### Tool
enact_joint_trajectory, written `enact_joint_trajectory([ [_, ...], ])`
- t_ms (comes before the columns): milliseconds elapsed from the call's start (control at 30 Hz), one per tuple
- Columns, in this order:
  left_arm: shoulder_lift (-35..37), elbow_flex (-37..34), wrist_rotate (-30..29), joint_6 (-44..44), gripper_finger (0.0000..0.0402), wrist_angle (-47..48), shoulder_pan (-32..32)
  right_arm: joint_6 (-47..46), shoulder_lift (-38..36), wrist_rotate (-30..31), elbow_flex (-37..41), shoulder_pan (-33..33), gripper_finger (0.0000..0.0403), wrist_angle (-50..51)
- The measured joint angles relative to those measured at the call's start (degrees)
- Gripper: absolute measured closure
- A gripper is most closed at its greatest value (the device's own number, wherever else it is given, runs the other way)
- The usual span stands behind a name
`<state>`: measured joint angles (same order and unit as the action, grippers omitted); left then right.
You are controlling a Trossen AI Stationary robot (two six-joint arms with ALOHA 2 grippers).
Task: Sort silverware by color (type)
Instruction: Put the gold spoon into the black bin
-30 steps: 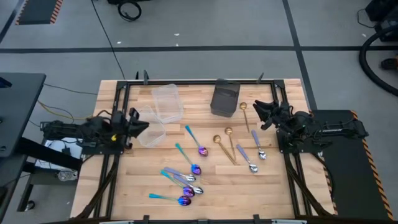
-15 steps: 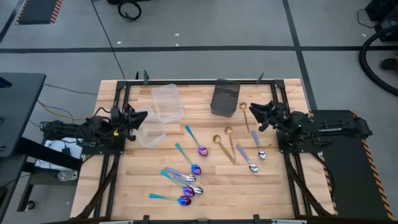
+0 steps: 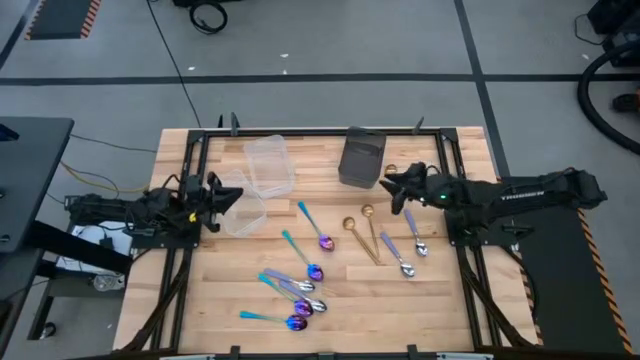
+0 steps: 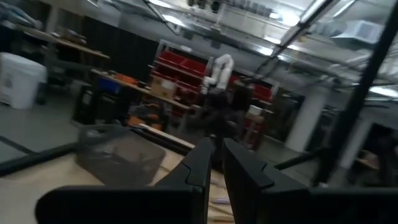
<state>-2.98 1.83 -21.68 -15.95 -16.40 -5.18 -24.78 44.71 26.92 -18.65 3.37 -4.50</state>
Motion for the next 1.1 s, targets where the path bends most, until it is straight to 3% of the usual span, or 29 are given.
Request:
enact_joint_trajectory([
  [133,0.0,0.0,-2.5,1.6,0.0356,-0.1,1.1,-4.4,7.4,-0.6,-6.0,-2.5,0.0259,10.5],
  [333,0.0,0.0,-3.3,-1.2,0.0348,2.3,2.4,-5.9,17.9,-1.2,-11.4,-8.1,0.0259,10.6],
  [667,-3.7,0.0,-3.3,-4.0,0.0237,4.4,2.3,-8.3,34.6,-1.8,-22.5,-12.8,0.0259,17.4],
  [833,-5.0,0.0,-3.0,-4.0,0.0215,4.1,2.3,-8.7,42.8,-2.8,-28.2,-14.3,0.0259,23.2],
  [967,-5.0,0.0,-3.0,-4.4,0.0214,3.1,2.3,-10.4,45.3,-3.1,-31.4,-13.6,0.0259,30.8],
  [1100,-5.0,0.0,-3.0,-4.4,0.0214,2.4,2.3,-14.2,45.0,-7.3,-31.6,-11.1,0.0259,35.9],
])
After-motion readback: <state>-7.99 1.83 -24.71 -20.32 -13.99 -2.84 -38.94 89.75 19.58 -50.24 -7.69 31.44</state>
